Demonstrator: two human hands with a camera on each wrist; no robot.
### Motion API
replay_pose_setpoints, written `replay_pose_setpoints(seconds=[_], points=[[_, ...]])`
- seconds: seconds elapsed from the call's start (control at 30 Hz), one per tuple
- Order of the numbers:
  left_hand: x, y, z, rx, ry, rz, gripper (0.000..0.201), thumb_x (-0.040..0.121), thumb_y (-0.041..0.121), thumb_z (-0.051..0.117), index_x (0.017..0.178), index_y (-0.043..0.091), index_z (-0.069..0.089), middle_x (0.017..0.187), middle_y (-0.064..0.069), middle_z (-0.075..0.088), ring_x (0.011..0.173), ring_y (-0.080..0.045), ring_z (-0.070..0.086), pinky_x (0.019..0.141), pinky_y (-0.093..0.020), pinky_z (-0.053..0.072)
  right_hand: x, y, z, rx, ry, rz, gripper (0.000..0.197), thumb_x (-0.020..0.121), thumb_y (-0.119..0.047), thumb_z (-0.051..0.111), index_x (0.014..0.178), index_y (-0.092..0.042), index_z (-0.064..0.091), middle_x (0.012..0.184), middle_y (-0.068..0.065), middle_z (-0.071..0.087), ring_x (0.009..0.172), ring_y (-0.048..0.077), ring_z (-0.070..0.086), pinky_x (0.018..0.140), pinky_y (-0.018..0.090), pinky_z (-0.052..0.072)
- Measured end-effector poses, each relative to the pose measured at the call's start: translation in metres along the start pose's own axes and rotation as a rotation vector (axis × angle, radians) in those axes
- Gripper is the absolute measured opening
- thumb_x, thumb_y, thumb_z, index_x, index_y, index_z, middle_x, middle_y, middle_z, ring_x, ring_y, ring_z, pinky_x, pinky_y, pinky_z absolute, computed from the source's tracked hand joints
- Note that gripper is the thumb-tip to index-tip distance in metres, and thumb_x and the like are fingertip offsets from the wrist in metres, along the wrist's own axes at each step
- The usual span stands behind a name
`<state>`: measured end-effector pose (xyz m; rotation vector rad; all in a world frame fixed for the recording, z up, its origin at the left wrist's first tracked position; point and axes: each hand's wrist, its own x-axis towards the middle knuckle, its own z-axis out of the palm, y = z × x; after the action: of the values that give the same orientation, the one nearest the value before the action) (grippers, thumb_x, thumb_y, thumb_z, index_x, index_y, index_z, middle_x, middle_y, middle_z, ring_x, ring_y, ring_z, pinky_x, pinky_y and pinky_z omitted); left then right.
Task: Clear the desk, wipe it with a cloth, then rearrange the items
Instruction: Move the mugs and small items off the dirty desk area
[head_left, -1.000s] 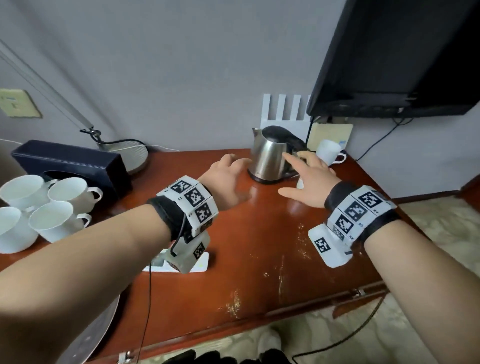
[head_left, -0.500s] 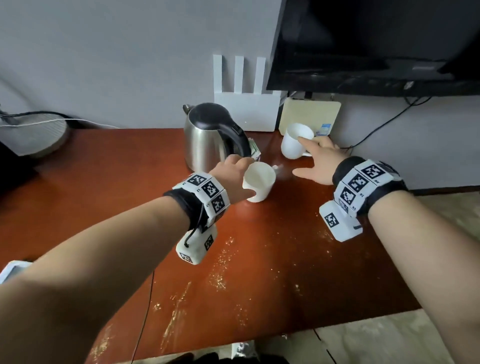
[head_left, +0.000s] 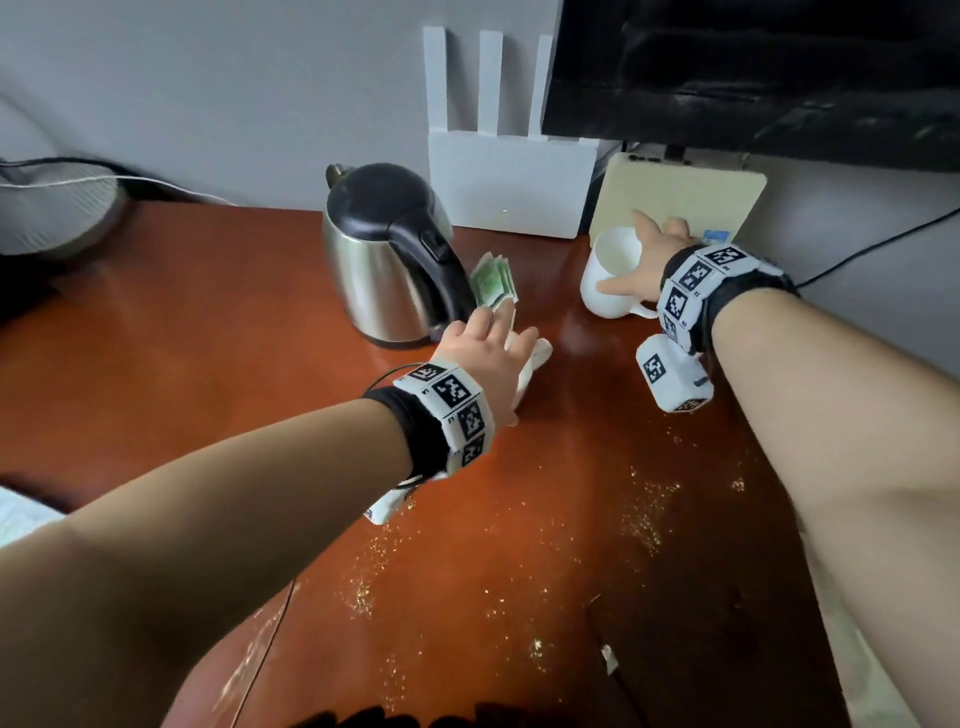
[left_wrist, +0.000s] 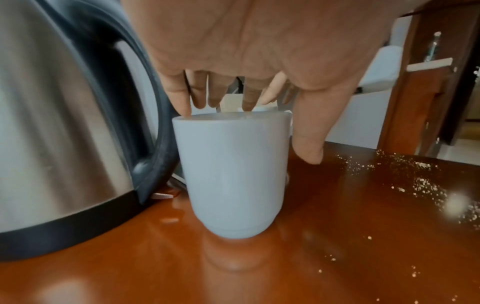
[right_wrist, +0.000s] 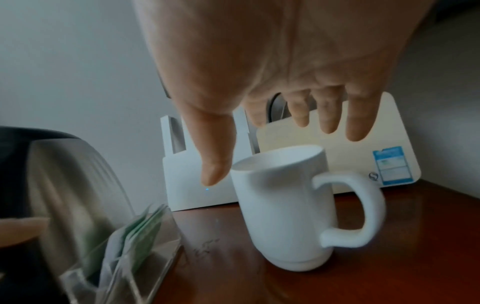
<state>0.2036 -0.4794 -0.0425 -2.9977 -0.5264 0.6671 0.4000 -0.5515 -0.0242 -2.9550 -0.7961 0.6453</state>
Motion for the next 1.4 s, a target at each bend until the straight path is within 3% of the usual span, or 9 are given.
replay_pose_setpoints(seconds=[0.13, 0.23, 0.37, 0.47, 0.63, 1.07, 1.23, 1.4], points=[[0.010, 0.002, 0.001, 0.107, -0.058, 0.017, 0.089, 0.086, 0.032, 0.057, 0.150, 0.022, -0.004, 0.155, -0.015, 0.006, 0.141, -0.030, 0.015, 0.112, -0.038, 0.023, 0.020, -0.004, 0.009, -0.009, -0.031, -0.011, 0.091, 0.083, -0.043, 0.064, 0.150, -0.027, 0.005, 0.151, 0.013, 0.016, 0.131, 0.040, 0.036, 0.103, 0.044, 0.035], [0.013, 0.004, -0.004, 0.152, -0.095, 0.028, 0.093, 0.084, 0.027, 0.062, 0.150, 0.021, -0.003, 0.150, -0.016, 0.018, 0.137, -0.031, 0.021, 0.109, -0.037, 0.026, 0.027, -0.003, 0.016, -0.002, 0.007, -0.017, 0.087, 0.083, -0.039, 0.065, 0.149, -0.027, 0.011, 0.147, 0.013, 0.018, 0.131, 0.040, 0.032, 0.104, 0.046, 0.034], [0.011, 0.003, -0.004, 0.209, -0.081, 0.051, 0.090, 0.077, 0.035, 0.068, 0.146, 0.019, 0.013, 0.141, -0.013, 0.034, 0.131, -0.029, 0.031, 0.105, -0.036, 0.030, 0.028, 0.001, 0.019, 0.021, 0.028, -0.040, 0.087, 0.079, -0.040, 0.069, 0.147, -0.024, 0.016, 0.143, 0.012, 0.023, 0.129, 0.039, 0.033, 0.103, 0.050, 0.035], [0.006, 0.002, -0.004, 0.215, -0.044, 0.077, 0.083, 0.071, 0.042, 0.071, 0.138, 0.017, 0.028, 0.134, -0.011, 0.040, 0.125, -0.027, 0.038, 0.099, -0.036, 0.035, 0.022, 0.006, 0.019, 0.039, 0.053, -0.076, 0.084, 0.077, -0.037, 0.072, 0.144, -0.018, 0.024, 0.140, 0.013, 0.027, 0.125, 0.038, 0.039, 0.101, 0.047, 0.038], [-0.004, 0.003, -0.004, 0.135, -0.069, 0.075, 0.088, 0.069, 0.045, 0.074, 0.138, 0.018, 0.028, 0.132, -0.004, 0.038, 0.125, -0.024, 0.035, 0.089, -0.037, 0.048, 0.002, 0.014, 0.014, 0.057, 0.078, -0.126, 0.081, 0.077, -0.036, 0.072, 0.142, -0.019, 0.026, 0.139, 0.012, 0.028, 0.122, 0.036, 0.043, 0.099, 0.046, 0.042], [-0.076, -0.031, -0.018, 0.016, 0.058, 0.059, 0.080, 0.067, 0.044, 0.072, 0.133, 0.020, 0.035, 0.123, -0.002, 0.044, 0.112, -0.020, 0.043, 0.085, -0.030, 0.044, -0.106, -0.018, -0.027, -0.048, 0.183, -0.206, 0.083, 0.076, -0.041, 0.071, 0.143, -0.024, 0.024, 0.140, 0.008, 0.031, 0.123, 0.032, 0.043, 0.094, 0.040, 0.041], [-0.122, -0.070, -0.016, 0.013, 0.108, 0.059, 0.081, 0.067, 0.047, 0.071, 0.134, 0.021, 0.035, 0.123, -0.002, 0.044, 0.113, -0.020, 0.044, 0.084, -0.030, 0.045, -0.162, -0.059, -0.043, -0.109, 0.249, -0.223, 0.086, 0.074, -0.045, 0.071, 0.143, -0.027, 0.023, 0.143, 0.008, 0.028, 0.121, 0.033, 0.046, 0.089, 0.038, 0.043], [-0.171, -0.135, -0.005, -0.031, 0.138, 0.028, 0.082, 0.066, 0.045, 0.073, 0.134, 0.022, 0.035, 0.122, -0.001, 0.045, 0.114, -0.020, 0.043, 0.087, -0.034, 0.049, -0.218, -0.126, -0.050, -0.146, 0.305, -0.258, 0.086, 0.074, -0.048, 0.070, 0.143, -0.028, 0.023, 0.143, 0.007, 0.027, 0.122, 0.035, 0.044, 0.095, 0.041, 0.040]])
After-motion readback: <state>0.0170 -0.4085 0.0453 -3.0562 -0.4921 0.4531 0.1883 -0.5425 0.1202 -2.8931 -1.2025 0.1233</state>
